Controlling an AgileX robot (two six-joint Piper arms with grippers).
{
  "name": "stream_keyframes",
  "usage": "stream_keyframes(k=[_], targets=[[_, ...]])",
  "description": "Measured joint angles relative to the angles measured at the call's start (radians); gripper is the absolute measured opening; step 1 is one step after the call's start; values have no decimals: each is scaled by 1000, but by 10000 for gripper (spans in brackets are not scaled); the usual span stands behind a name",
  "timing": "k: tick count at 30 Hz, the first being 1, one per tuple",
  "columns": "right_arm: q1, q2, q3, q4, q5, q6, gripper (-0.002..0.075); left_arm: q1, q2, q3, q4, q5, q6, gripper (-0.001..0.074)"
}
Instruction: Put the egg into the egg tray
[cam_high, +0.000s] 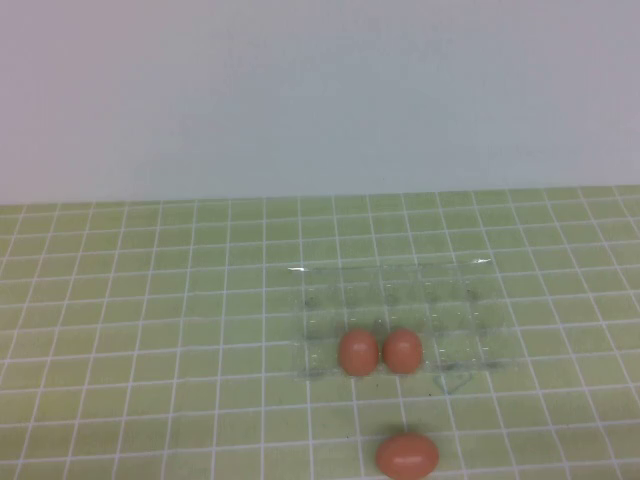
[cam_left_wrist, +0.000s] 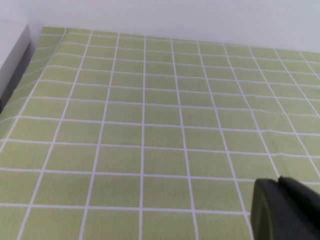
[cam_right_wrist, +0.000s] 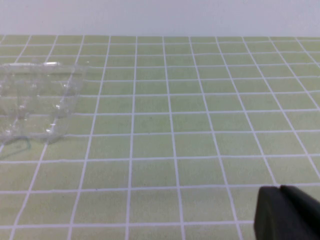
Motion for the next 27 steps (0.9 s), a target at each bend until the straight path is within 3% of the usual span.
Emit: stream_keyframes(k=[27], targets=[[0,0,6,7,-100,2,-1,0,0,0,0,0,0,-8]])
